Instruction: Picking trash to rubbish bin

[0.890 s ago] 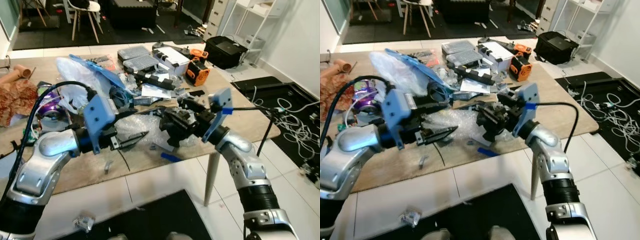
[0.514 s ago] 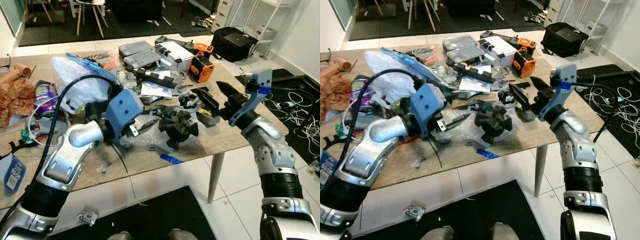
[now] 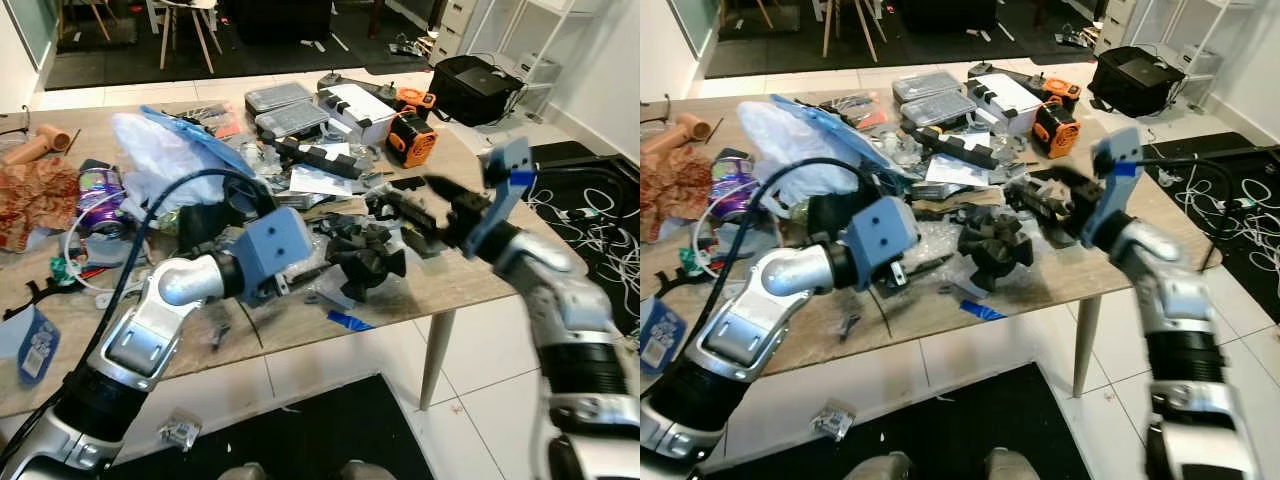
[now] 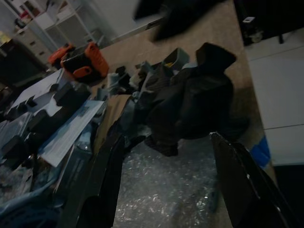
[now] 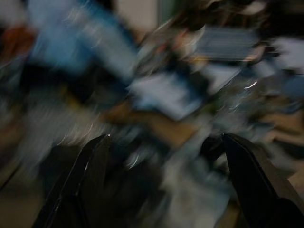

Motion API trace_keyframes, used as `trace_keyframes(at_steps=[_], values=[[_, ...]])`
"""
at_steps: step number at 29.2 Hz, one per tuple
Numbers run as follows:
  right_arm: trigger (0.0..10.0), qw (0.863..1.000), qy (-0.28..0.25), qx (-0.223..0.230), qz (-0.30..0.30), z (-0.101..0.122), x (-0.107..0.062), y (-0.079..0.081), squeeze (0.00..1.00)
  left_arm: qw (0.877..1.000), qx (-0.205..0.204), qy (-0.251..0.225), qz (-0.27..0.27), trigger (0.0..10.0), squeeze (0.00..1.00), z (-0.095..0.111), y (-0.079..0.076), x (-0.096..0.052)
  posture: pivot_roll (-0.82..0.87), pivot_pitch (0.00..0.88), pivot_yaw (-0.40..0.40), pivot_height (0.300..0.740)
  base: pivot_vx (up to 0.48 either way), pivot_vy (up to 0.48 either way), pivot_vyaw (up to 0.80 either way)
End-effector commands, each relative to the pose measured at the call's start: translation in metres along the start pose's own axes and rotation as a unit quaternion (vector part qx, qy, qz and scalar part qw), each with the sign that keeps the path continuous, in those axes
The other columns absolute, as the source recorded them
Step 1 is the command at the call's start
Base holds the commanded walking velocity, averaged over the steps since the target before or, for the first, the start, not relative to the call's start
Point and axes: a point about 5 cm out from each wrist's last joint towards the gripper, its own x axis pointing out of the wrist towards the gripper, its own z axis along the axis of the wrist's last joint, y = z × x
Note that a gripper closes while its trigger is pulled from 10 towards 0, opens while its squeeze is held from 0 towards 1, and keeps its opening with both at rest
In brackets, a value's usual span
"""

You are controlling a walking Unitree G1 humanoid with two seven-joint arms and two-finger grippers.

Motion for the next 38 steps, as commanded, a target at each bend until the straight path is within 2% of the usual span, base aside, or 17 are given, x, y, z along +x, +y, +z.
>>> trace_keyframes(at_steps=[1, 3, 9, 15, 17, 20, 22, 25, 28, 34, 38], values=[[10.0, 0.999, 0.022, -0.007, 0.033, -0.002, -0.003, 0.006, 0.00, 1.000, 0.005, -0.003, -0.015, 10.0, 0.00, 0.004, -0.003, 0.001, -0.07, 0.000, -0.035, 0.740, 0.000, 0.000, 0.00], [10.0, 0.998, 0.032, -0.015, 0.048, 0.000, -0.010, 0.006, 0.00, 1.000, 0.005, -0.007, -0.018, 10.0, 0.00, 0.005, -0.002, 0.002, -0.07, 0.000, -0.033, 0.740, 0.000, 0.000, 0.00], [10.0, 0.991, 0.086, -0.067, 0.082, 0.018, -0.050, -0.004, 0.00, 0.999, 0.021, -0.019, -0.016, 10.0, 0.00, 0.011, 0.003, 0.009, -0.08, 0.000, -0.020, 0.740, 0.000, 0.000, 0.00], [10.0, 0.986, 0.113, -0.080, 0.094, 0.025, -0.064, -0.003, 0.00, 0.999, 0.026, -0.027, -0.020, 10.0, 0.00, 0.015, 0.003, 0.012, -0.08, 0.000, -0.015, 0.740, 0.000, 0.000, 0.00], [10.0, 0.980, 0.147, -0.087, 0.098, 0.021, -0.071, -0.001, 0.00, 0.999, 0.028, -0.033, -0.021, 10.0, 0.00, 0.016, 0.006, 0.015, -0.08, 0.000, -0.012, 0.740, 0.000, 0.000, 0.00], [10.0, 0.980, 0.156, -0.092, 0.080, 0.015, -0.068, -0.002, 0.00, 0.999, 0.021, -0.040, -0.023, 10.0, 0.00, 0.016, 0.006, 0.019, -0.09, 0.000, -0.009, 0.740, 0.000, 0.000, 0.00], [10.0, 0.982, 0.150, -0.094, 0.064, 0.012, -0.058, -0.005, 0.00, 0.999, 0.014, -0.050, -0.017, 10.0, 0.00, 0.016, 0.004, 0.026, -0.08, 0.000, -0.005, 0.740, 0.000, 0.000, 0.00], [10.0, 0.983, 0.148, -0.089, 0.060, 0.012, -0.055, -0.005, 0.00, 0.999, 0.010, -0.051, -0.006, 10.0, 0.00, 0.015, 0.005, 0.027, -0.08, 0.000, -0.006, 0.740, 0.000, -0.112, 0.00], [10.0, 0.984, 0.144, -0.085, 0.063, 0.012, -0.052, -0.003, 0.00, 0.998, -0.007, -0.056, 0.010, 10.0, 0.00, 0.014, 0.008, 0.027, -0.08, 0.000, -0.007, 0.740, 0.000, -0.454, 0.00], [10.0, 0.984, 0.145, -0.080, 0.065, 0.009, -0.048, 0.000, 0.00, 0.999, -0.014, -0.050, 0.012, 10.0, 0.00, 0.009, 0.008, 0.025, -0.08, 0.000, -0.011, 0.740, 0.000, -0.444, 0.00], [10.0, 0.984, 0.147, -0.078, 0.061, 0.007, -0.046, 0.000, 0.00, 0.999, -0.010, -0.047, -0.004, 10.0, 0.00, 0.007, 0.008, 0.021, -0.08, 0.000, -0.010, 0.740, 0.000, 0.000, 0.00]])
